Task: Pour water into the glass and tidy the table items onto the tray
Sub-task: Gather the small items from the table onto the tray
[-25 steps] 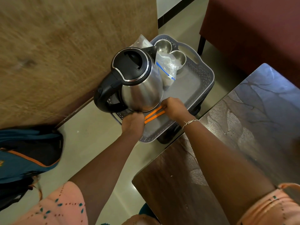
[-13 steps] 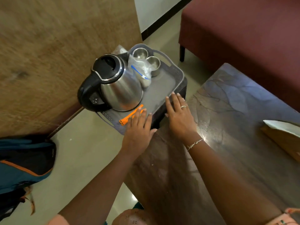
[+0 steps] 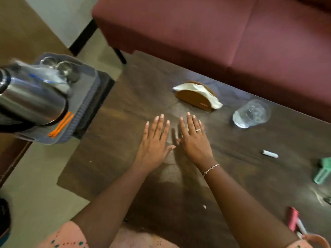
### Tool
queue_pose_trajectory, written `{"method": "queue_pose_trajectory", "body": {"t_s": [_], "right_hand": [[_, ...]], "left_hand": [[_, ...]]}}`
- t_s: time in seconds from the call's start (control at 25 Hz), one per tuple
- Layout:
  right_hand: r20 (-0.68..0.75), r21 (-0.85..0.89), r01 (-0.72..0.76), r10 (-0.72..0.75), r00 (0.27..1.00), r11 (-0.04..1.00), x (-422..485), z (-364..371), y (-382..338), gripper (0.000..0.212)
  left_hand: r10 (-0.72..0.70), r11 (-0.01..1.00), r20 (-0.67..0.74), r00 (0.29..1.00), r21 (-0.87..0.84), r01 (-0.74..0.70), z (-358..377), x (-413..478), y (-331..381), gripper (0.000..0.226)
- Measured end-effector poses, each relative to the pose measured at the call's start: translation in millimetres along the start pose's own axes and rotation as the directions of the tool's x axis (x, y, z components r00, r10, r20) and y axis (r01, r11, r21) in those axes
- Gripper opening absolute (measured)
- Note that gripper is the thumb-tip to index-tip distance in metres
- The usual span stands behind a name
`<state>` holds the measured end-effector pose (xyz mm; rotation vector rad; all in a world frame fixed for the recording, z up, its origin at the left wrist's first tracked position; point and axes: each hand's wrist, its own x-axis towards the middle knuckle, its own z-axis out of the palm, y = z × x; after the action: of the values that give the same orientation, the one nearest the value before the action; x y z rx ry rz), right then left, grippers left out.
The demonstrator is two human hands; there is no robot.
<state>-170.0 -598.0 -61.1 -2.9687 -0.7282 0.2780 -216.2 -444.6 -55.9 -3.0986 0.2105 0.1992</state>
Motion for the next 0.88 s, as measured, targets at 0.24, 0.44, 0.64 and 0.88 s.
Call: {"method": "queue_pose_trajectory", "body": {"t_s": [0.24,0.44,0.64,0.88], "right_hand": [[-0.010,0.022,-0.219,0.219,0.976,0.976,-84,-11,109,0.065],[-0.004,0.115,-0.345,0.348,0.937,0.931,-145,-7,174,0.064],[-0.054,0.314,-0.592,0.637,0.769,0.742,-222,6,240,0.054],[0.076,0.238,-0.799,0.809,0.582,0.552,-307,17,335,0.043]], "left_hand": [[0.216,0.974,0.016,0.976,-0.071,-0.215,-9,22,130,0.075],[0.363,0.923,0.022,0.931,-0.148,-0.356,-15,34,212,0.079],[0.558,0.827,-0.001,0.830,-0.073,-0.557,-7,30,282,0.064],[0.797,0.604,0.015,0.603,-0.010,-0.797,15,18,331,0.040]]}}
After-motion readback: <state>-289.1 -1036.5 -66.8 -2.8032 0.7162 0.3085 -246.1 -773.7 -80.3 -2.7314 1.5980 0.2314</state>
